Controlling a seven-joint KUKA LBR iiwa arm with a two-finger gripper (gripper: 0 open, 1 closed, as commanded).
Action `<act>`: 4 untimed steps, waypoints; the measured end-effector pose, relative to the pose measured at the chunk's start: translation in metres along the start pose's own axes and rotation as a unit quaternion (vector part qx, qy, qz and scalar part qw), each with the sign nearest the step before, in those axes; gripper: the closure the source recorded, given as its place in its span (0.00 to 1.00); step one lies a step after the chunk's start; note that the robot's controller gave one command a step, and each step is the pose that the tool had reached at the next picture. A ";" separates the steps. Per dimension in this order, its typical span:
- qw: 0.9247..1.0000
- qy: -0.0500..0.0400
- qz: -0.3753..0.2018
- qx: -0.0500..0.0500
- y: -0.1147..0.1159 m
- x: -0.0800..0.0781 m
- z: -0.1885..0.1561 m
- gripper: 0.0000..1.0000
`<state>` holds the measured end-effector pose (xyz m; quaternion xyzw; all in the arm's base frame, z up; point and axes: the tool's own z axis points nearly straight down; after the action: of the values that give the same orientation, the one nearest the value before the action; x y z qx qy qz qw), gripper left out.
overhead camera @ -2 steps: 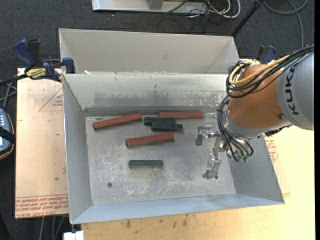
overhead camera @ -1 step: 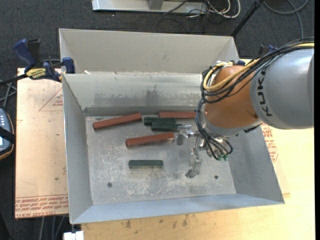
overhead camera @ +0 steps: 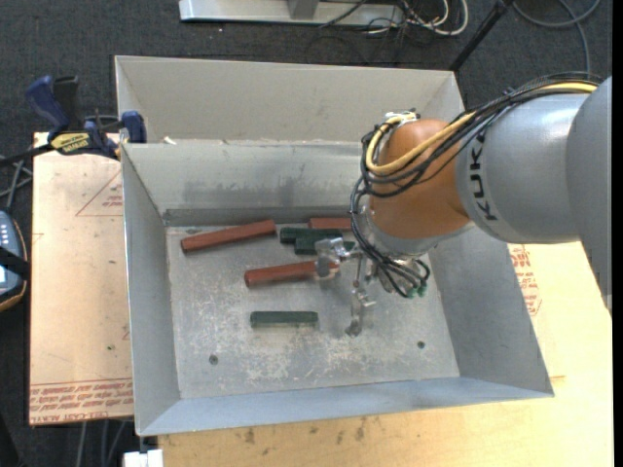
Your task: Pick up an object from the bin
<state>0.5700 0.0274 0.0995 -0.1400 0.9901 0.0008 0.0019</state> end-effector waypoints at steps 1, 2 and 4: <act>0.998 0.002 0.067 0.000 0.036 0.017 0.029 1.00; 0.998 0.001 0.067 0.000 0.036 0.016 0.030 0.00; 0.996 0.000 0.085 -0.001 0.095 -0.025 0.029 1.00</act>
Offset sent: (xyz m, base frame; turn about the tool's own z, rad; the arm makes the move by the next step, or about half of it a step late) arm 0.0000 0.0000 0.0000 0.0000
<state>0.5673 0.1253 0.0710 -0.0548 0.9985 0.0017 0.0021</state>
